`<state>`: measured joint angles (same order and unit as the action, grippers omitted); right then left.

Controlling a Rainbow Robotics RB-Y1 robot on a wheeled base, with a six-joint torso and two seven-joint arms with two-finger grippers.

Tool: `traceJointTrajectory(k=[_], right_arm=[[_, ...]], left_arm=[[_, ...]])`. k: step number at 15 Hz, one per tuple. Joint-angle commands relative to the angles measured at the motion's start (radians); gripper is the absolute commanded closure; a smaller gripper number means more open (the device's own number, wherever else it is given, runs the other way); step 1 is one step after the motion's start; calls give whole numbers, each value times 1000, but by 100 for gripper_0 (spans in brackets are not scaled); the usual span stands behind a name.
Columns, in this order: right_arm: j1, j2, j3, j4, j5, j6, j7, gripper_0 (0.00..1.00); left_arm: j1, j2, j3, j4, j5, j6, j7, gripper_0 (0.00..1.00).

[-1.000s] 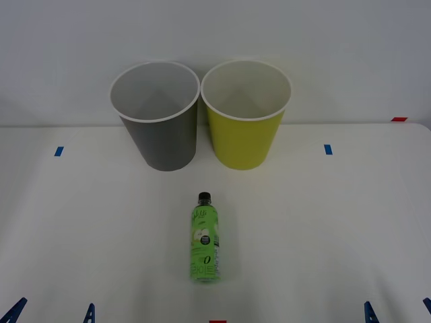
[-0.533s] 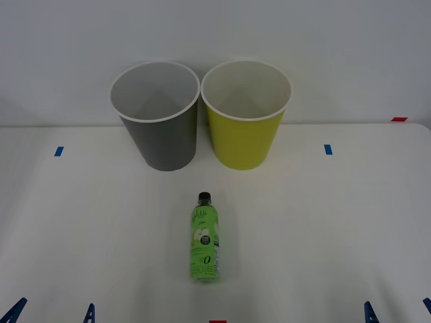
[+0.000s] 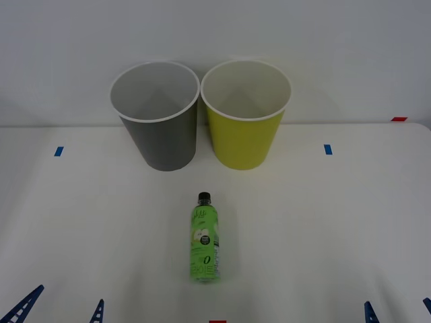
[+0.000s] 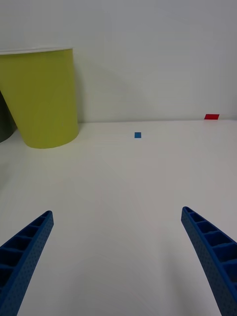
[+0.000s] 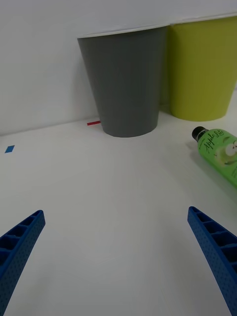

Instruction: Put cans in the gray bin and PET bottles in the light green bin.

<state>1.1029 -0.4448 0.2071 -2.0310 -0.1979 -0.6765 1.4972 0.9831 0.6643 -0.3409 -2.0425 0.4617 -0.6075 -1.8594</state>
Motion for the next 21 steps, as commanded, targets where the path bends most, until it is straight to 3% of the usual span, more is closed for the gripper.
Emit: traceJointTrajectory(k=[1, 5, 14, 16, 18, 21], right_arm=[[0, 0, 0, 0, 0, 0, 0, 10], [0, 0, 0, 0, 0, 0, 0, 10], [0, 0, 0, 0, 0, 0, 0, 10], [0, 0, 0, 0, 0, 0, 0, 10], [0, 0, 0, 0, 0, 0, 0, 10], [0, 0, 0, 0, 0, 0, 0, 10]], left_arm=[[-61, 46, 3, -54, 22, 124, 6, 0], [-63, 98, 85, -180, 32, 324, 8, 0], [-146, 89, 290, -415, 61, 865, 39, 0], [-196, 110, 310, -427, 84, 939, 52, 0], [-221, 158, 310, -426, 104, 940, 68, 0], [-287, 207, 313, -458, 180, 1100, 88, 0]])
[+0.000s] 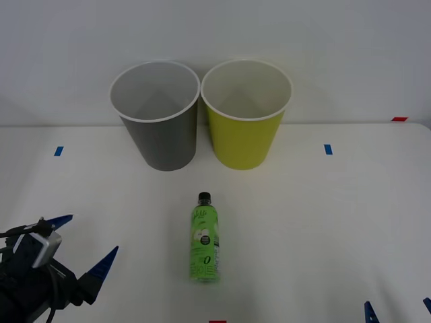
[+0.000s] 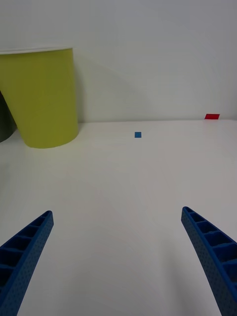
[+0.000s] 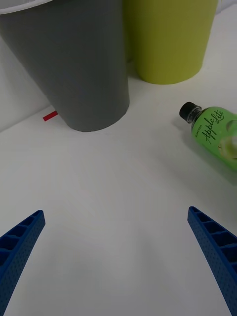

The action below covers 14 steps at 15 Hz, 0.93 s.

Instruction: Put cans in the gray bin and PET bottles in the light green bin.

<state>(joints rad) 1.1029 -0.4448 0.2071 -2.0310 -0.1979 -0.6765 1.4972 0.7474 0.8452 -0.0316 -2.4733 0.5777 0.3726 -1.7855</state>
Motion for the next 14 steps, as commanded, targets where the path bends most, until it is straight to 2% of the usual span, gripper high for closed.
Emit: traceJointTrajectory(k=[1, 4, 8, 12, 14], right_arm=[[0, 0, 0, 0, 0, 0, 0, 10], [0, 0, 0, 0, 0, 0, 0, 10], [0, 0, 0, 0, 0, 0, 0, 10], [0, 0, 0, 0, 0, 0, 0, 10], [0, 0, 0, 0, 0, 0, 0, 11]], left_arm=[[-89, 25, 22, -50, 94, 233, 8, 0], [-223, 2, 75, -122, 117, 554, 1, 0], [-361, -91, 137, -124, 278, 792, 20, 0], [-476, -144, 150, -122, 312, 974, 232, 0], [-516, -156, 144, -119, 320, 1026, 345, 0]])
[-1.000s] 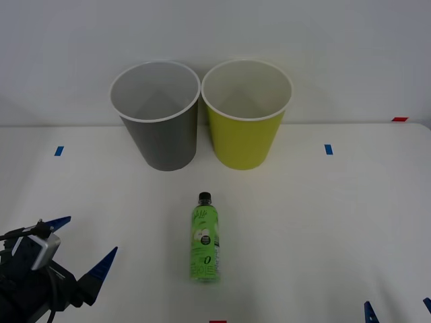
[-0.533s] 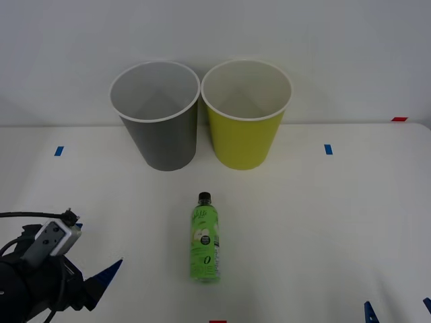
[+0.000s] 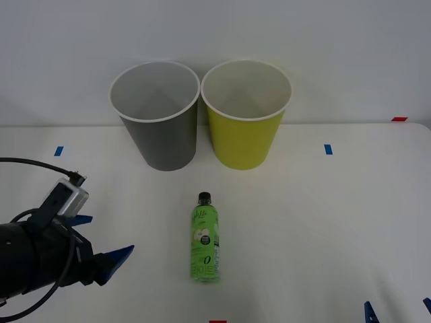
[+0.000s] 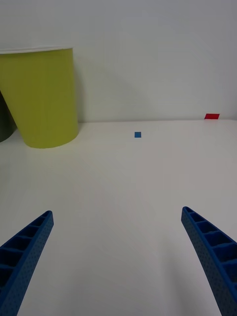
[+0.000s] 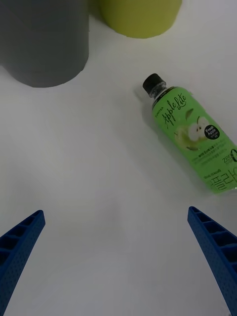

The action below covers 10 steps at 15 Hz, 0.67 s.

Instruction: Put cans in the gray bin and PET bottles in the light green bin.

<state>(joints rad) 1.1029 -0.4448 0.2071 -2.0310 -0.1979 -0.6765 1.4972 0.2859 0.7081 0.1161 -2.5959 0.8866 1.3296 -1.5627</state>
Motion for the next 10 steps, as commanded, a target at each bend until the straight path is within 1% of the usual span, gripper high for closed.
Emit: traceJointTrajectory(k=[1, 3, 5, 7, 8, 9, 10], right_arm=[[0, 0, 0, 0, 0, 0, 0, 11], [0, 0, 0, 0, 0, 0, 0, 11], [0, 0, 0, 0, 0, 0, 0, 10], [0, 0, 0, 0, 0, 0, 0, 10], [0, 0, 0, 0, 0, 0, 0, 10], [0, 0, 0, 0, 0, 0, 0, 10], [0, 0, 0, 0, 0, 0, 0, 10]], left_arm=[[-76, -26, -20, 8, 3, 91, 161, 0], [-143, -38, -78, 48, -9, 105, 262, 0], [-191, -39, -118, 73, -20, 111, 288, 0], [-234, -44, -153, 73, -35, 165, 303, 0], [-238, -44, -164, 73, -41, 166, 312, 0], [-246, -44, -182, 73, -48, 166, 332, 0], [-258, -44, -204, 73, -57, 166, 392, 0]])
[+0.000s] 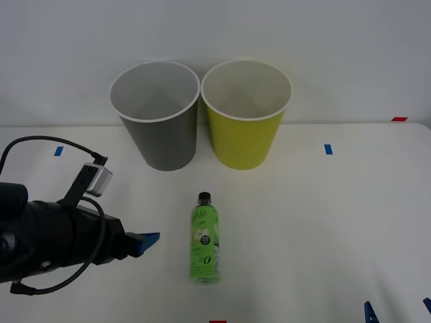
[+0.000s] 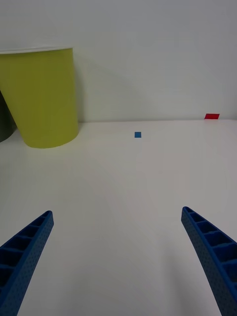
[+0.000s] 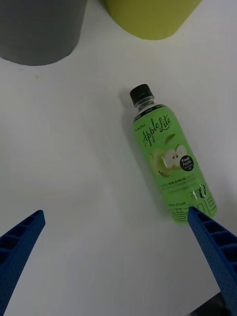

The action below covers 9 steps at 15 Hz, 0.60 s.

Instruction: Put cans in the gray bin and PET bottles in the light green bin.

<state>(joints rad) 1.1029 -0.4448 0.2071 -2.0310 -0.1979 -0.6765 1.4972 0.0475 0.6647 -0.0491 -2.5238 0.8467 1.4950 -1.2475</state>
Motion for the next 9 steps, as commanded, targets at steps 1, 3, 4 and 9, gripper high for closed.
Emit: traceJointTrajectory(k=[1, 3, 4, 9], right_arm=[[0, 0, 0, 0, 0, 0, 0, 10], [0, 0, 0, 0, 0, 0, 0, 10], [0, 0, 0, 0, 0, 0, 0, 10], [0, 0, 0, 0, 0, 0, 0, 10]], left_arm=[[-32, 4, -66, 0, -35, 1, 111, 0], [-54, 12, -120, 0, -100, 1, 120, 0], [-61, 12, -135, 5, -121, 1, 123, 0], [-206, 9, -248, 112, -181, 1, 151, 0]])
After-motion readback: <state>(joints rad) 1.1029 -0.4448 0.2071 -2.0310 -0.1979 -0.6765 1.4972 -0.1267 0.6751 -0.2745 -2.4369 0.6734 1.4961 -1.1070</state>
